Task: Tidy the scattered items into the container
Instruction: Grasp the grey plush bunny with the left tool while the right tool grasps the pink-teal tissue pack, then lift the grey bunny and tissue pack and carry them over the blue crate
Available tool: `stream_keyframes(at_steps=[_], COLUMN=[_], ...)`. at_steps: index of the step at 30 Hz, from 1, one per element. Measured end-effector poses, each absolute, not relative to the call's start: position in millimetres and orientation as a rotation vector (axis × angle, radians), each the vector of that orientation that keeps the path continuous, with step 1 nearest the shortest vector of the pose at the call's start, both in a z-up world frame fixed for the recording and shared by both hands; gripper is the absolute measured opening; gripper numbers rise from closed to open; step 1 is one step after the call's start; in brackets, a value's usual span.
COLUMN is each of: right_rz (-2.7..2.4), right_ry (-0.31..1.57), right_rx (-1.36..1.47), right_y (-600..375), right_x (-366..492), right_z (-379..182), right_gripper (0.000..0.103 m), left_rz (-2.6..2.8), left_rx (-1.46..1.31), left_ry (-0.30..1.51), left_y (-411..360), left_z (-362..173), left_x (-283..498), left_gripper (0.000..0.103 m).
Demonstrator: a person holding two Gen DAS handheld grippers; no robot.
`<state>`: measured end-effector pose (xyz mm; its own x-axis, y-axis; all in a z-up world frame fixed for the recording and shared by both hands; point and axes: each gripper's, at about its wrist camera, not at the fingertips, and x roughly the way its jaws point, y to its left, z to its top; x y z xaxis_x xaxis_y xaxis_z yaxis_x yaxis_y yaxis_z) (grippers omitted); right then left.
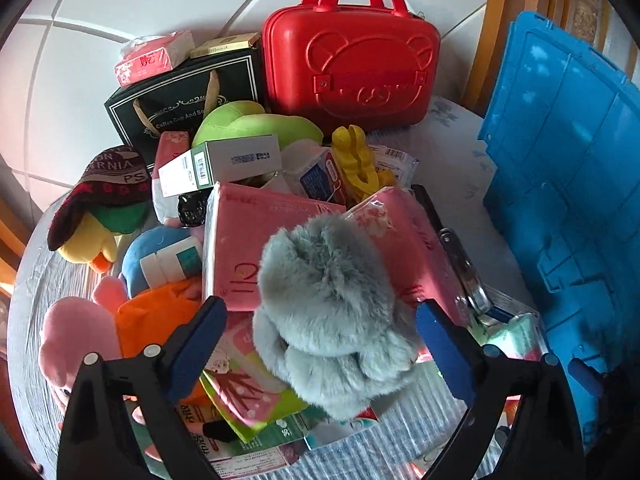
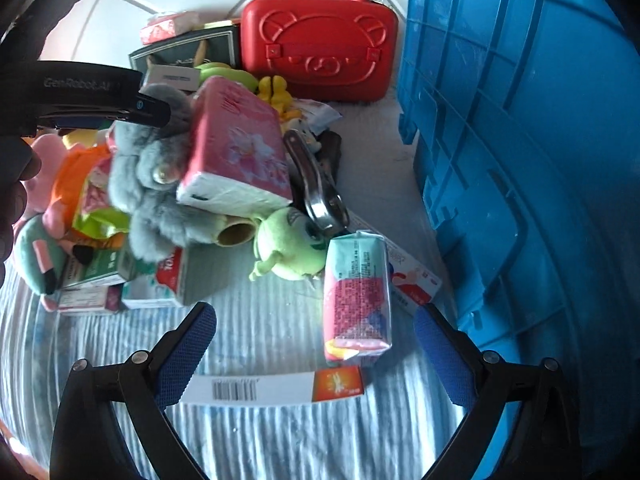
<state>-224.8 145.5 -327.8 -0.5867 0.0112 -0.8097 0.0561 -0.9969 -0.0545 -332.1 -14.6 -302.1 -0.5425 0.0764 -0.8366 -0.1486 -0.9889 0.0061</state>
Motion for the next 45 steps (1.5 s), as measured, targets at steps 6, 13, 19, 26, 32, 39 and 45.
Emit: stream_keyframes(at_steps=[6, 13, 19, 26, 32, 39, 45], right_rz=[-2.826, -2.855, -2.818, -2.788, -2.794, -2.811, -2.822], right_ry=[0.141, 0.205, 0.085, 0.025, 0.040, 0.065, 0.069], right_rx=[1.411, 1.453, 1.594, 1.602, 1.561, 1.537, 1.499], right_y=[143.8, 141.7, 158.9, 157.9, 147.4, 150.5, 147.2], right_x=[-237.4, -251.3, -259.8, -257.4, -248.7, -224.9, -222.2], right_z=[-343.7, -369.9, -386.9, -376.3, -357.5, -347.5, -335.1], right_gripper=[0.101, 0.098, 0.056, 0.043, 0.043, 0.043, 0.043], left_rz=[2.660, 2.647, 2.640, 2.647, 2.680, 2.707, 2.719], left_rx=[-1.430, -1.368, -1.312, -1.234, -1.212, -1.174, -1.152], left_ry=[0.157, 0.196, 0.148, 0.137, 0.096, 0.076, 0.069], left_y=[-3.8, 0.8, -9.2, -20.0, -36.5, -47.6, -48.6], left_z=[-322.9, -330.2, -325.1, -304.0, -285.3, -268.9, -258.3], left_x=[-350.9, -352.3, -339.7, -316.7, -299.4, -280.7, -263.4], left_gripper=[0.067, 0.044, 0.041, 0.041, 0.041, 0.041, 0.041])
